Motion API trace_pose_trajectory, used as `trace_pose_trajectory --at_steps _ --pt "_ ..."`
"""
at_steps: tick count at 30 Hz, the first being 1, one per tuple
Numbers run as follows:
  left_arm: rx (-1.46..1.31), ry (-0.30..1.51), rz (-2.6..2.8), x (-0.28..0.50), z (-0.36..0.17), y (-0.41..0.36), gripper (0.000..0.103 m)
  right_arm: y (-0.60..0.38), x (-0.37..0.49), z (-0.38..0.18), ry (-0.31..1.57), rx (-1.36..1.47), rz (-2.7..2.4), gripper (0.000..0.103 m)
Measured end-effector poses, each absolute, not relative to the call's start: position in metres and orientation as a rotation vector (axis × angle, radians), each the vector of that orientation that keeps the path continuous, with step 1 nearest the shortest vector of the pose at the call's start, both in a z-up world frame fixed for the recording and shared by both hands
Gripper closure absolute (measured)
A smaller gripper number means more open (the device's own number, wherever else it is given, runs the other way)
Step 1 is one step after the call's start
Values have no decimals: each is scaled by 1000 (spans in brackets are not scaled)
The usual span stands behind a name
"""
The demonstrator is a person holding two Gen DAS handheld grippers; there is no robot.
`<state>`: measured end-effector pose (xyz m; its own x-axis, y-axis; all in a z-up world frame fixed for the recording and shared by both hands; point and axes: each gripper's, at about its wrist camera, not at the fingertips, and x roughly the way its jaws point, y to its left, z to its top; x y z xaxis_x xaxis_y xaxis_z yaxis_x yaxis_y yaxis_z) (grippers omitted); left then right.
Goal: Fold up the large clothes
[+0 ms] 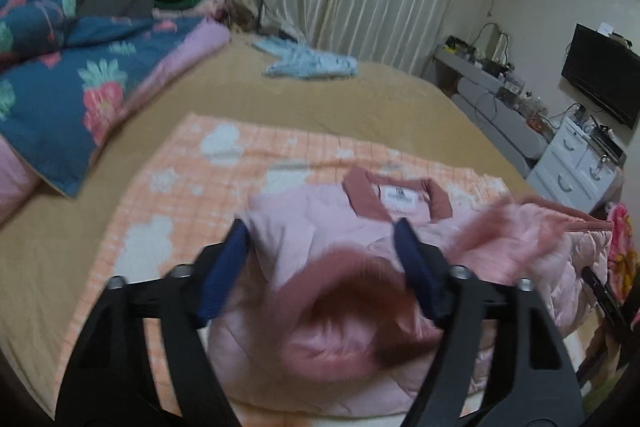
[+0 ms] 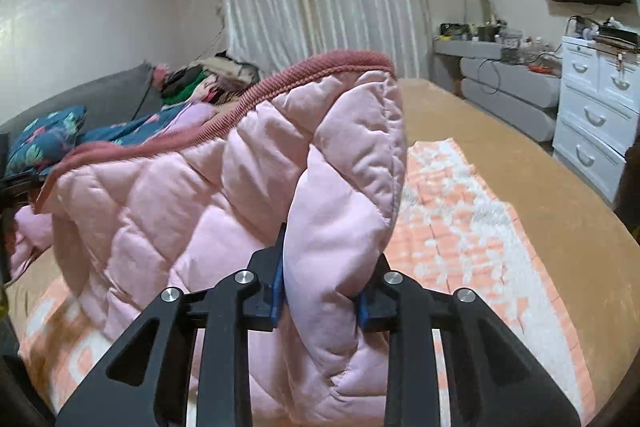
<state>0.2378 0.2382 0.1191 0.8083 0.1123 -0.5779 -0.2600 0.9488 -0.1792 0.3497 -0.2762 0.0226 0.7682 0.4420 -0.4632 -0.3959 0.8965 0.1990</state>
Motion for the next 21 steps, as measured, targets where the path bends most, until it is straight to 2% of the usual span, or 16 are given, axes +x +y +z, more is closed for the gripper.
trace_pose_trajectory --at_steps 3,6,17,21 --pt "-172 530 216 233 140 230 18 -265 354 25 510 71 428 82" --pt "-107 533 260 233 143 228 15 -261 363 23 483 55 413 83" --pt "-158 695 315 244 68 263 12 -266 375 15 473 81 427 81" --pt "-176 753 321 249 43 267 12 -263 383 11 501 96 427 72"
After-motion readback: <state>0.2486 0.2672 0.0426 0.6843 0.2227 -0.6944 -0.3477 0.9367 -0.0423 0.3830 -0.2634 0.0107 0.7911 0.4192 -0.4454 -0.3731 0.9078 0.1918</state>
